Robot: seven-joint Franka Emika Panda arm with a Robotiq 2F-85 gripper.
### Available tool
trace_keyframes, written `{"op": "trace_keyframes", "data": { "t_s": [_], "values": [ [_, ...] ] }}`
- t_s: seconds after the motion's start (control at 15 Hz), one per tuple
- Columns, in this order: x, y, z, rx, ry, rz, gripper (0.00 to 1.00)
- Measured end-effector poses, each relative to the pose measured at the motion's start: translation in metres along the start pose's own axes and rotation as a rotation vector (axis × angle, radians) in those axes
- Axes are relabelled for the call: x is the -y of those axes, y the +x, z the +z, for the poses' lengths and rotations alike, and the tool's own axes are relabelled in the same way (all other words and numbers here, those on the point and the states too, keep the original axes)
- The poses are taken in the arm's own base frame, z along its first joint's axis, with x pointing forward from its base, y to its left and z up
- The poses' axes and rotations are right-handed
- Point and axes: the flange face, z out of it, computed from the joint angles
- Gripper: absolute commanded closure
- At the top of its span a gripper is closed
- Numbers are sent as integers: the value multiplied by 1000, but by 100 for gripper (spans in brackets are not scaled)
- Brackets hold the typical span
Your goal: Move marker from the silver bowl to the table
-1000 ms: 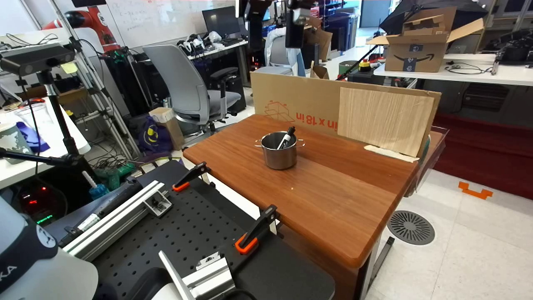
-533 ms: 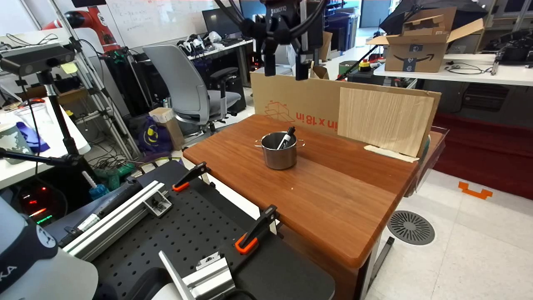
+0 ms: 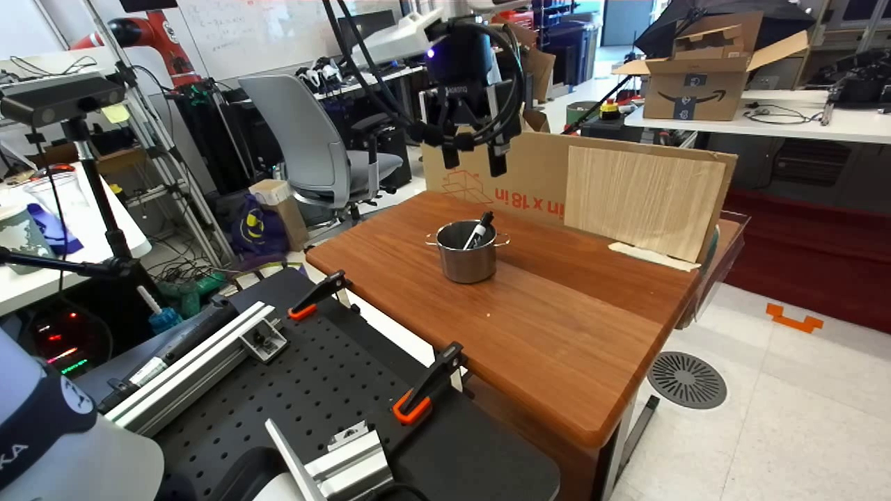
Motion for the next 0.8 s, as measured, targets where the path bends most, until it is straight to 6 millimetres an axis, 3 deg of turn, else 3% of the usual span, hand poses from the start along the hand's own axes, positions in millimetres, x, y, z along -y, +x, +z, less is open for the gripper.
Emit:
{"op": "trace_keyframes", "data": {
  "t_s": [0.27, 0.8],
  "values": [
    [21, 8, 28, -2, -34, -56, 0],
    [31, 28, 62, 27, -82, -88, 0]
  ]
}}
